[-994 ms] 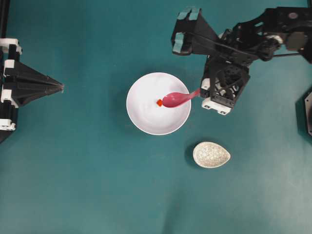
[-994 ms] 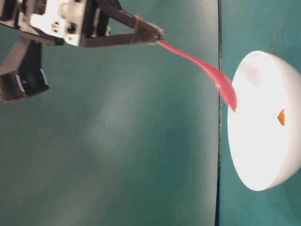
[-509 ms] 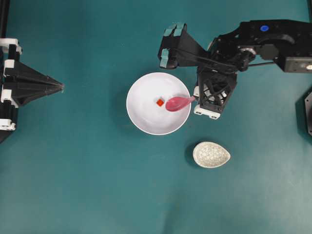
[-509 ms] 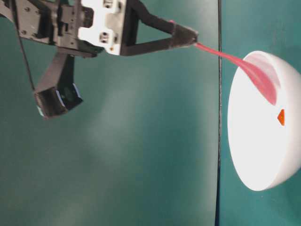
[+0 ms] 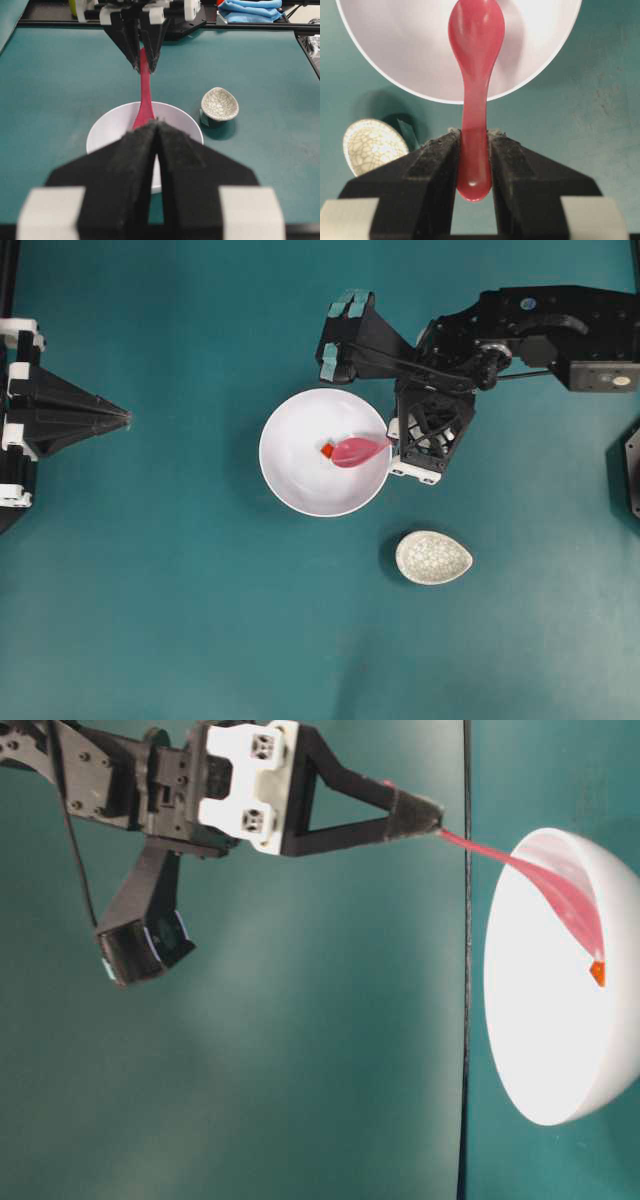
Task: Grip the spoon and scoop the red block from the bowl with right arm.
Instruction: 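Lower the spoon bowl into the white bowl beside the red cube, then push the spoon under the red cube with the right gripper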
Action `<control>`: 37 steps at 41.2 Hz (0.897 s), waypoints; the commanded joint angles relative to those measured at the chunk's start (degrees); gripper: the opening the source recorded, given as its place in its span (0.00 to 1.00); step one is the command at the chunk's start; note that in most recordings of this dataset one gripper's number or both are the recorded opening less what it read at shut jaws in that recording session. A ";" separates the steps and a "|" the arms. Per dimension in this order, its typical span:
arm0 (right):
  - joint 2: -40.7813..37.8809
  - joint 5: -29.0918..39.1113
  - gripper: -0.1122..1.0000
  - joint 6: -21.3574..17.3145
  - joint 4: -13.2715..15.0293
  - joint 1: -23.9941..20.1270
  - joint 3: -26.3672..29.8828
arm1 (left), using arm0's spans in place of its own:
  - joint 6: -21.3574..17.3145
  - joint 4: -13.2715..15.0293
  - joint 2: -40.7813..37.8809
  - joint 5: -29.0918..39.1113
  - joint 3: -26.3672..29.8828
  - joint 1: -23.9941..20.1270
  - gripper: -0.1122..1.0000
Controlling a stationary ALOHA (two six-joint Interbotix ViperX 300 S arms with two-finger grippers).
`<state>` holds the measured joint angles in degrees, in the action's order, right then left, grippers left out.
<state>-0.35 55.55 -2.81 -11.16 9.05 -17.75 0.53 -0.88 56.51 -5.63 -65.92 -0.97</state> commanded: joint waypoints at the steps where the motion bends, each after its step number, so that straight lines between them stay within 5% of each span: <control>1: 0.44 -0.44 0.33 0.09 0.09 -0.09 1.58 | -0.09 -0.09 -0.35 -0.26 1.49 -0.18 0.10; 37: -2.02 -5.80 0.33 0.62 0.18 -0.09 1.76 | -0.70 -0.09 -0.44 -0.26 1.41 -0.18 0.10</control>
<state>-3.08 50.71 -2.29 -11.16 9.05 -17.75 -0.09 -0.88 56.51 -5.63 -65.92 -1.05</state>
